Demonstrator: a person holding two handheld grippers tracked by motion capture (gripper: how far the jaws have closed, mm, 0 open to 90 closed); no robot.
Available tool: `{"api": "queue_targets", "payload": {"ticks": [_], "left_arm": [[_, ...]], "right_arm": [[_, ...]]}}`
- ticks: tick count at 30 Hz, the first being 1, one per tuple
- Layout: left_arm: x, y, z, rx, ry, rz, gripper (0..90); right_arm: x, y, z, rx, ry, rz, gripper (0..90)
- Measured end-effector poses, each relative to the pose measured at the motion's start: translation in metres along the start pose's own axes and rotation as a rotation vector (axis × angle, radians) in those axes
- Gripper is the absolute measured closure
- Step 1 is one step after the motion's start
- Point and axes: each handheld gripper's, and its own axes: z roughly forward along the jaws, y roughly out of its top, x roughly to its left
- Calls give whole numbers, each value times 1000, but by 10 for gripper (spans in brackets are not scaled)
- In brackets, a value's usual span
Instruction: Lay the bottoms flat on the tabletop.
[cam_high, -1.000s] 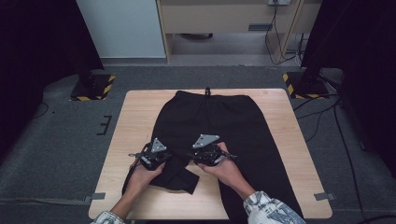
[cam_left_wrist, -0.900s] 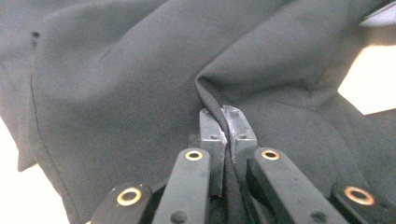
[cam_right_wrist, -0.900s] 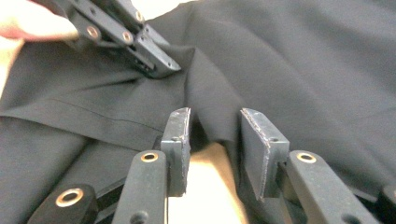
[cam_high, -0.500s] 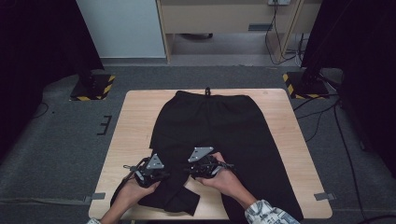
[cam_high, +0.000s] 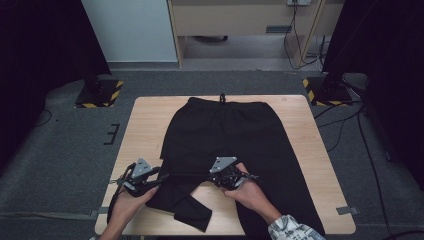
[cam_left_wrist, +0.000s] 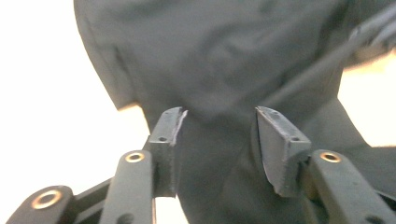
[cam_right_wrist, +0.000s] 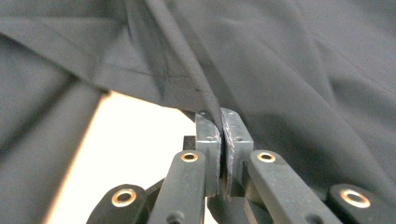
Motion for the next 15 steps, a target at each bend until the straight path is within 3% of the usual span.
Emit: {"api": "queue_targets", "payload": {"ticks": [3, 8, 12, 15], "left_arm": [[5, 1, -6, -45, 23, -14, 473], [17, -4, 2, -10, 96, -36, 472], [24, -10, 25, 78, 81, -36, 444], [24, -9, 35, 100, 57, -35, 422]], "right_arm": [[-12, -4, -1, 13, -46, 35, 851], [-22, -6, 0, 34, -88, 56, 814], [-18, -2, -10, -32, -66, 83, 679], [-4, 6, -18, -90, -48, 56, 645]]}}
